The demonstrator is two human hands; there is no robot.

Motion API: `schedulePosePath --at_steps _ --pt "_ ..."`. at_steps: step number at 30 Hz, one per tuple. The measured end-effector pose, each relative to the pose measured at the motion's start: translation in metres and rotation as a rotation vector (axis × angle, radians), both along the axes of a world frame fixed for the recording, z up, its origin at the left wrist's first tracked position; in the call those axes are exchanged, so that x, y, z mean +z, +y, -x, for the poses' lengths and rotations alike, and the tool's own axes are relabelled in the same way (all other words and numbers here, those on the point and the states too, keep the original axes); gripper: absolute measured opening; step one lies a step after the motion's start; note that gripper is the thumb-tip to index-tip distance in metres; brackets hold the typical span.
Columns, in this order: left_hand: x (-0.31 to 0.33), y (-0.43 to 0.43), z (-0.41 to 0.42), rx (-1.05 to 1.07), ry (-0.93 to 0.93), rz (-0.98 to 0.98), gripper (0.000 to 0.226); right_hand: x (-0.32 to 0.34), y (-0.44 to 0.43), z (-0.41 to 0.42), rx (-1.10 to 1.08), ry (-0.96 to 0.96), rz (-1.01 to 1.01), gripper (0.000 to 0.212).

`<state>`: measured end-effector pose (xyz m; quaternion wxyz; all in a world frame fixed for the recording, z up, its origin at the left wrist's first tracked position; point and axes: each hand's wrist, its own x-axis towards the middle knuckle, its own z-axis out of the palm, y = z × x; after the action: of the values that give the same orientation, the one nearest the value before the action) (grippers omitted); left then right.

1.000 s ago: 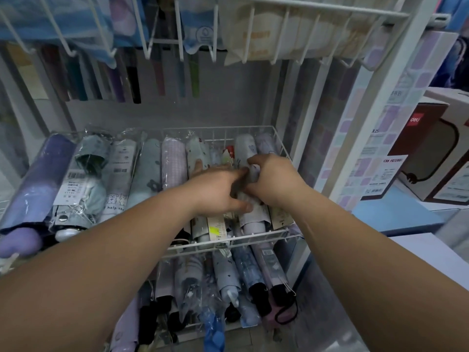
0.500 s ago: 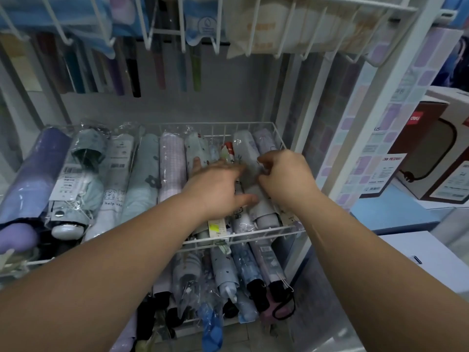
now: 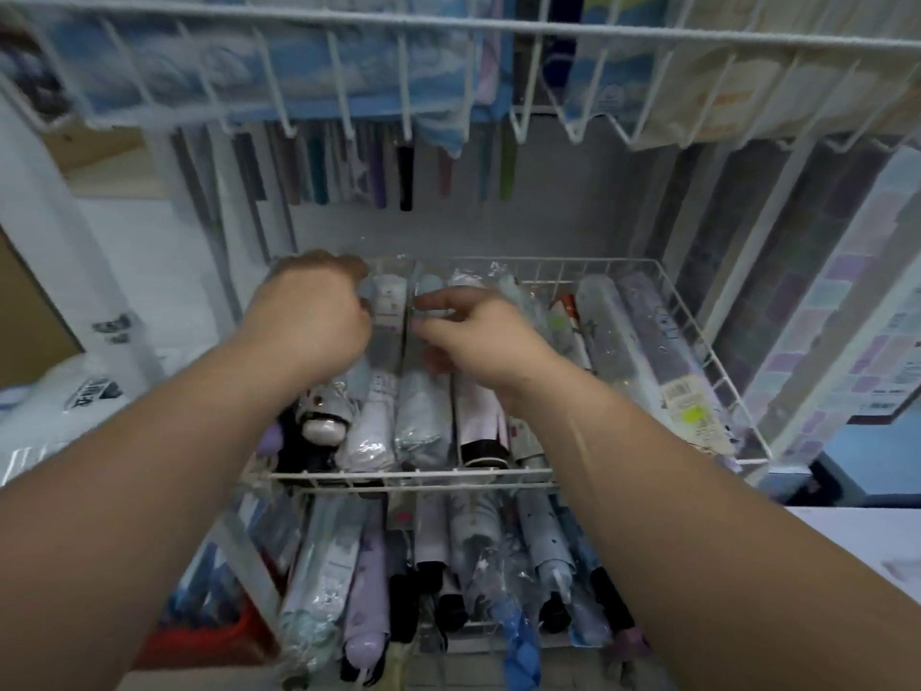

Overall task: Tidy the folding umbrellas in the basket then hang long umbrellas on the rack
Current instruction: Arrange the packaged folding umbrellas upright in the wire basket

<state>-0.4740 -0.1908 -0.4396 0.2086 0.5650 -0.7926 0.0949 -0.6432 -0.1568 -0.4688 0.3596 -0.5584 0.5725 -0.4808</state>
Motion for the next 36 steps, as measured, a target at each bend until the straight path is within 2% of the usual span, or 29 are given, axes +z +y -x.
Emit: schedulePosePath --at_steps 3,5,11,14,17,20,25,28,33,36 --pt "0.003 -0.001 -0.03 0.101 -0.098 -0.048 0.029 0.0 -0.006 -0.034 0.057 0.019 -0.039 0.04" --pt "0.0 0.0 -0.042 0.1 -0.092 -0.045 0.024 -0.003 -0.01 -0.047 0.036 0.08 -0.037 0.048" --pt "-0.012 0.004 -0.05 0.049 -0.047 -0.173 0.038 0.008 -0.006 -0.06 -0.006 0.275 -0.03 0.062" --pt "-0.01 0.006 -0.05 0.041 0.01 -0.246 0.029 0.008 -0.005 -0.064 -0.044 0.184 -0.038 0.067" --pt "-0.01 0.008 -0.047 0.029 0.041 -0.277 0.036 0.005 -0.006 -0.065 -0.085 0.035 -0.015 0.068" --pt "-0.008 0.016 -0.033 -0.033 0.151 -0.275 0.049 0.006 -0.009 -0.055 -0.126 -0.098 0.046 0.068" --pt "0.001 0.028 0.021 -0.21 0.441 -0.338 0.06 0.023 0.005 0.002 -0.157 -0.116 0.089 0.064" --pt "-0.005 0.029 0.061 -0.324 0.516 -0.404 0.066 0.031 0.02 0.051 -0.166 -0.105 0.073 0.06" --pt "-0.019 0.041 0.128 -0.358 0.323 -0.406 0.073 0.022 0.037 0.117 -0.25 -0.012 -0.008 0.06" --pt "-0.029 0.046 0.151 -0.319 0.09 -0.41 0.062 0.007 0.042 0.139 -0.289 0.147 -0.077 0.061"
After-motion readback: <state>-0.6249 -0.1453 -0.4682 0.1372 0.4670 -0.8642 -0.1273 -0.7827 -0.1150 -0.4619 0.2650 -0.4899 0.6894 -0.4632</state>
